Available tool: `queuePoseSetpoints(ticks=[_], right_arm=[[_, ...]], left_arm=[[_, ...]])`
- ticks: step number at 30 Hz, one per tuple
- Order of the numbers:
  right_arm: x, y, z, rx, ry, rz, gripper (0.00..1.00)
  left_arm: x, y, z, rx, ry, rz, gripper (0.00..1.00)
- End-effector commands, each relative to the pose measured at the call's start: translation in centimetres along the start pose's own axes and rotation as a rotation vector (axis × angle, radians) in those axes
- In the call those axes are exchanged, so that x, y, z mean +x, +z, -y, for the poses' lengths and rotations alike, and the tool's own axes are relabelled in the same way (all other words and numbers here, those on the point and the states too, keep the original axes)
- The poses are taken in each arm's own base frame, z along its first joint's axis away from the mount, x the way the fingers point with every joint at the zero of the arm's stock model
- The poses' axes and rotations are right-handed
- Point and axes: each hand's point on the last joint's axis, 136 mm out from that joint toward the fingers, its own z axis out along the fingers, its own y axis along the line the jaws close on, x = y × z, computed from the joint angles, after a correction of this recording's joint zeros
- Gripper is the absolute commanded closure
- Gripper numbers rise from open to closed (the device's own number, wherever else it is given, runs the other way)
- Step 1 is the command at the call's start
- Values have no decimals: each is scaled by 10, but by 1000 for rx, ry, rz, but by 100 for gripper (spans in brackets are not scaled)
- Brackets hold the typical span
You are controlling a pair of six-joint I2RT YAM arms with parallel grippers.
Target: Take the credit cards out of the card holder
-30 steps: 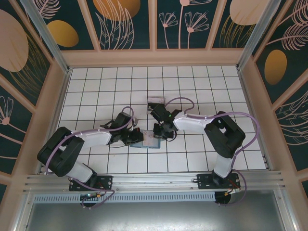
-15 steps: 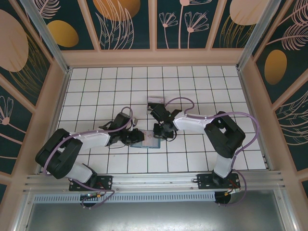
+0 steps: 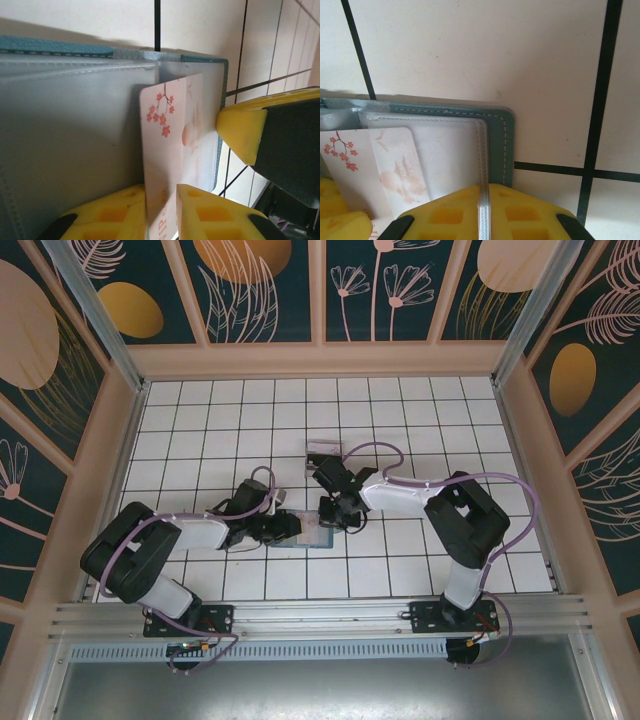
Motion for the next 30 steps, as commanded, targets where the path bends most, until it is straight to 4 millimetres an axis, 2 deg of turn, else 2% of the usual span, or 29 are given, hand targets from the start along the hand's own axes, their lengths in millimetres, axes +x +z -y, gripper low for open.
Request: queuePoseSetpoints(ticks=[1,10,21,30], right_arm=[[17,17,36,154,-3,-57,87],[17,17,37,161,-4,-56,88],[15,14,36,168,-14,-49,88],[10,6,31,161,-18,-30,88]], left_arm=[[6,3,-7,30,-39,-15,79],[0,-7,-4,22,-27,10,90],[-8,-26,-13,-140,51,22,93],[-18,-46,-5,-256,183,16,94]])
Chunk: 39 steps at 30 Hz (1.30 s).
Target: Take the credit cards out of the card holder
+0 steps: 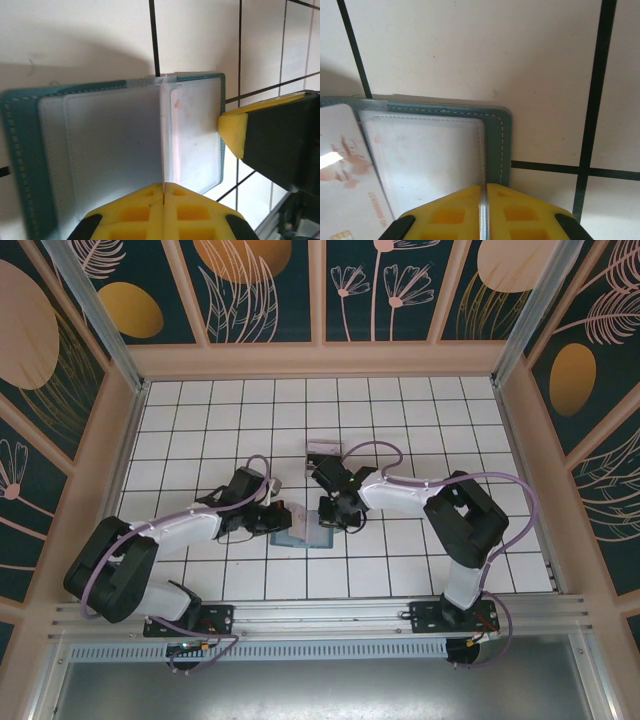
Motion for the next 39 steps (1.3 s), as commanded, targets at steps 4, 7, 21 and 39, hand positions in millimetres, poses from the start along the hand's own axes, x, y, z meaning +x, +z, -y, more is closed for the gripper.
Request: queuePoseSetpoints(ticks=[4,7,21,39], right_arm=[[8,2,26,130,-18,-18,88],[3,-6,21,114,-15,5,84],[-25,-70,10,-146,89,146,68],[-45,-108,72,-128,201,252,68]], left_arm=[[-4,-21,0,-83,131,-13,93],[-11,-28,8,-85,183,-1,92],[-92,-48,53,-187,567,116,97],[-147,-40,92,-261,1341,-95,98]])
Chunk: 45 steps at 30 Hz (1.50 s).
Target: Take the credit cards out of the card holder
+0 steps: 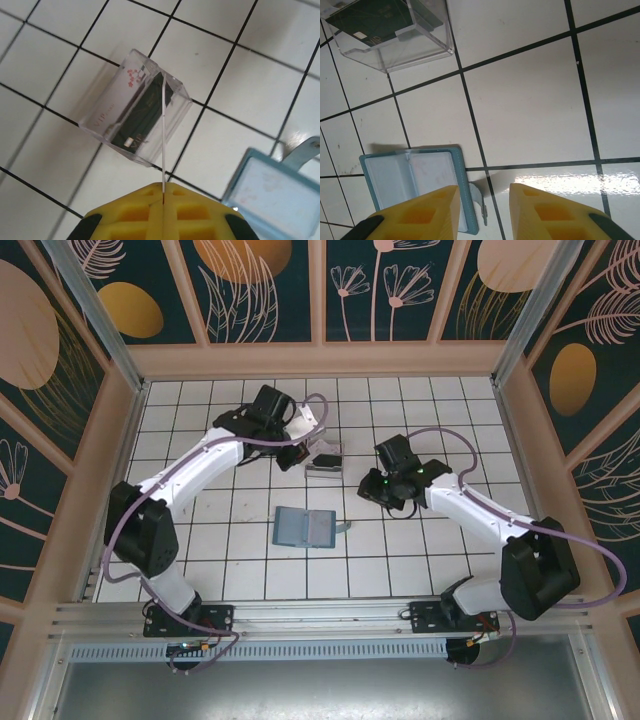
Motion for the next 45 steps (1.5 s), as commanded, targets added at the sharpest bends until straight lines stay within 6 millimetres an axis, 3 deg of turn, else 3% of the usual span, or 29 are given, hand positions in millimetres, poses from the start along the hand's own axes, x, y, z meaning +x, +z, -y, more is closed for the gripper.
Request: queuePoseSetpoints(ticks=[1,6,13,21,34,40,45], right_arm=[[1,-2,8,19,-9,3,68],[1,1,9,20,-4,2,68],[-2,2,10,31,-2,9,68],[-3,1,11,32,-3,9,68],[0,0,13,32,-7,7,68],[1,1,14,34,-7,3,69],[1,2,14,33,-6,2,69]], left_arm=[[8,2,-7,1,207,-108,98],[4,7,-23,-20,349,-190,96],[-4,19,-26,32,454,-230,95],[-14,30,-21,87,502,-206,97],[-9,47,-4,196,514,-245,98],[-6,55,-7,188,521,-270,98],[-12,55,-21,115,549,-282,100]])
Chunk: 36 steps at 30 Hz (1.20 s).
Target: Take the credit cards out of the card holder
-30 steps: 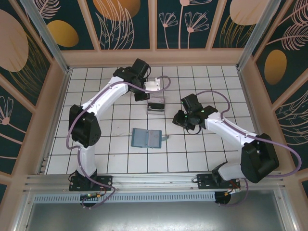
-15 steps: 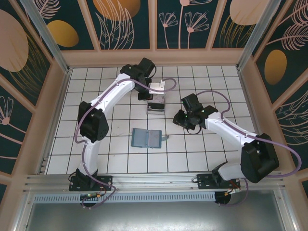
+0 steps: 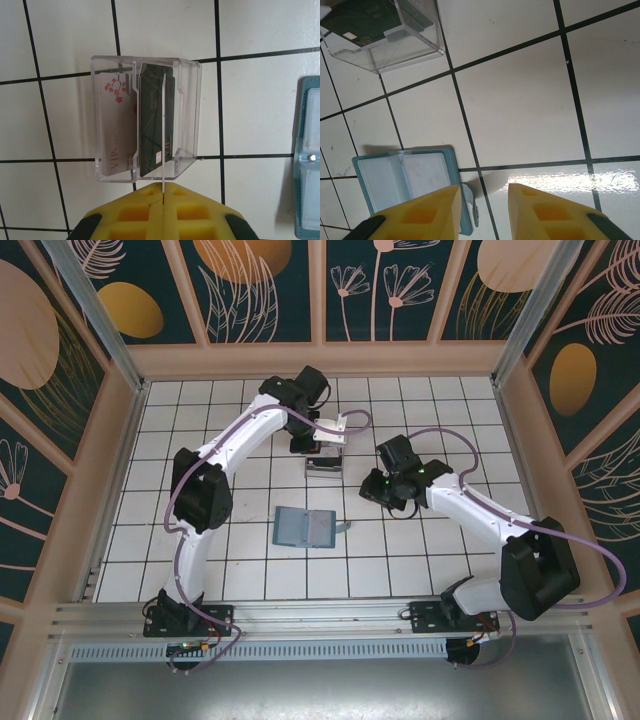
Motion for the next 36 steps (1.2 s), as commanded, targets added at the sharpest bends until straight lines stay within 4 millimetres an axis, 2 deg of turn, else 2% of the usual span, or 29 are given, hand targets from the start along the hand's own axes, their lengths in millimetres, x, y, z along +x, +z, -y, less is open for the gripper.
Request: queuePoseSetpoints(ticks=[1,7,21,36], right_arm=[[2,0,9,25,-10,4,69],[-5,-1,17,36,16,14,69],[-5,0,20,44,21,14,69],[-5,1,22,42,27,13,69]], left_arm=[[-2,-4,-8,-30,43,-16,100],[-7,-5,-12,-30,66,-4,100],[-5,-1,-37,-124,85,-42,100],[-8,11,-33,-84,87,-26,99]])
